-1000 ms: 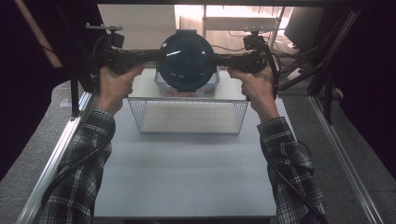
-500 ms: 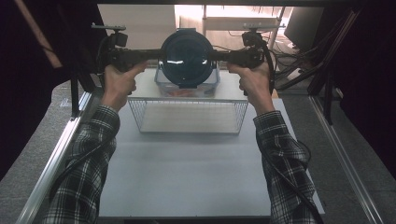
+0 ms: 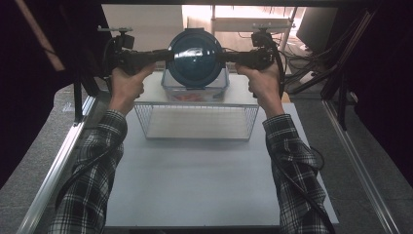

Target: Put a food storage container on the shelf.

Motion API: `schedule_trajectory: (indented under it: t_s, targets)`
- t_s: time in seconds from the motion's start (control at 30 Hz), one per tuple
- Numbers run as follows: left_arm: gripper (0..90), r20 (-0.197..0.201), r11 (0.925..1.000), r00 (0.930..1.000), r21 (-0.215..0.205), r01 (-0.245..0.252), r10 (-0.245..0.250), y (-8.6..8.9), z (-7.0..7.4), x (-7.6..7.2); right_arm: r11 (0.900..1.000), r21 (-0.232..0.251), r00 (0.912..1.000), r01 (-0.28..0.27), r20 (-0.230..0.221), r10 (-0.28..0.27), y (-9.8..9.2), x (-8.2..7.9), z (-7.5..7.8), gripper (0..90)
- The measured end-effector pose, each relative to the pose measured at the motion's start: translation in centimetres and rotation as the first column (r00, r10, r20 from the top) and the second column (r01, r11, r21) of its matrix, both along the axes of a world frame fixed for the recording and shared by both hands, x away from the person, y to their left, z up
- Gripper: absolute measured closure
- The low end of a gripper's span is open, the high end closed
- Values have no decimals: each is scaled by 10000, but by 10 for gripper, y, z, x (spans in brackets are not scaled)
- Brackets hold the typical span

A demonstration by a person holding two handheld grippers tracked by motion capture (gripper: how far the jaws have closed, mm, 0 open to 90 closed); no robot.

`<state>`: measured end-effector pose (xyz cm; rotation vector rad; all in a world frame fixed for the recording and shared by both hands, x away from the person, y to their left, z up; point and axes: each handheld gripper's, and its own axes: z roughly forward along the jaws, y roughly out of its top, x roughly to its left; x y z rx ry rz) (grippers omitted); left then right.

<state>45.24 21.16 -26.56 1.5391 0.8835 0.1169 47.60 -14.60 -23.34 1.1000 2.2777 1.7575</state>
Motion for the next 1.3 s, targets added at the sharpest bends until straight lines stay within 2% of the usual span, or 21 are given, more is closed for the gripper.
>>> schedule_trajectory:
  t_s: [0.17,0.2,0.23,0.27,0.3,0.33,0.43,0.5,0.6,0.63,0.73,0.8,0.83,0.87,0.93,1.0,1.1,1.17,1.23,1.27,1.3]
  targets:
    - [536,-23,10000,10000,-20,3,-3,0,-3,2,9999,119,10000,61,-30,-61,1,3,-1,523]
    - [534,10,10000,10000,88,7,-7,-1,-3,3,9997,-65,9997,226,79,-225,2,3,-1,526]
    - [520,-12,9997,10000,226,-60,61,-4,-2,3,9971,-500,9980,581,296,-567,4,2,0,538]
    - [509,6,9980,9996,559,-295,295,-7,-2,3,9913,-1009,9957,841,473,-796,6,2,-1,583]
    - [524,-85,9916,9981,1144,-603,617,-10,-1,5,9896,-1182,9954,820,587,-755,7,3,-1,637]
    - [569,189,9953,9990,867,-430,415,-9,-2,5,9898,-1214,9958,748,620,-676,8,3,-1,632]
    - [633,419,9872,9967,1405,-750,698,-13,0,4,9866,-1345,9934,922,805,-819,11,5,-1,649]
    - [644,521,9840,9957,1575,-833,760,-15,2,3,9836,-1476,9920,1039,863,-919,14,5,-1,633]
    - [651,672,9774,9933,1834,-1049,940,-17,4,2,9838,-1356,9900,1170,941,-1047,14,6,-3,647]
    - [652,881,9731,9905,1963,-1208,1052,-18,6,-1,9838,-1346,9895,1186,988,-1058,14,5,-3,654]
    - [652,1084,9797,9875,1528,-1301,1142,-14,12,-13,9857,-1171,9857,1213,1315,-1056,8,-2,1,675]
    - [685,1150,9827,9873,1364,-1253,1099,-13,16,-27,9885,-1014,9857,1123,1368,-979,3,-9,5,711]
    - [707,1150,9827,9873,1364,-1253,1099,-13,16,-27,9885,-1014,9857,1123,1368,-979,3,-9,5,711]
    - [731,1352,9812,9862,1542,-1164,957,-15,17,-43,9915,-962,9864,871,1479,-723,-1,-18,7,785]
    - [780,1536,9768,9849,1845,-1084,803,-17,15,-55,9910,-1147,9844,692,1690,-492,-2,-27,7,855]
    - [823,1473,9732,9872,2108,-913,607,-20,9,-64,9869,-1481,9825,647,1826,-370,-2,-36,5,887]
    - [866,1048,9721,9939,2276,-573,341,-23,-6,-64,9849,-1673,9858,449,1669,-166,-1,-42,-4,889]
    - [873,820,9694,9959,2387,-565,379,-26,-16,-60,9789,-1971,9863,538,1639,-212,1,-42,-12,890]
    - [880,779,9730,9961,2232,-588,423,-25,-19,-58,9764,-2072,9876,613,1541,-294,1,-40,-19,890]
    - [880,679,9717,9949,2191,-881,749,-22,-20,-53,9764,-2067,9889,622,1453,-322,0,-38,-21,889]
    - [880,666,9698,9948,2267,-905,772,-21,-20,-51,9759,-2083,9894,654,1408,-362,0,-36,-22,889]
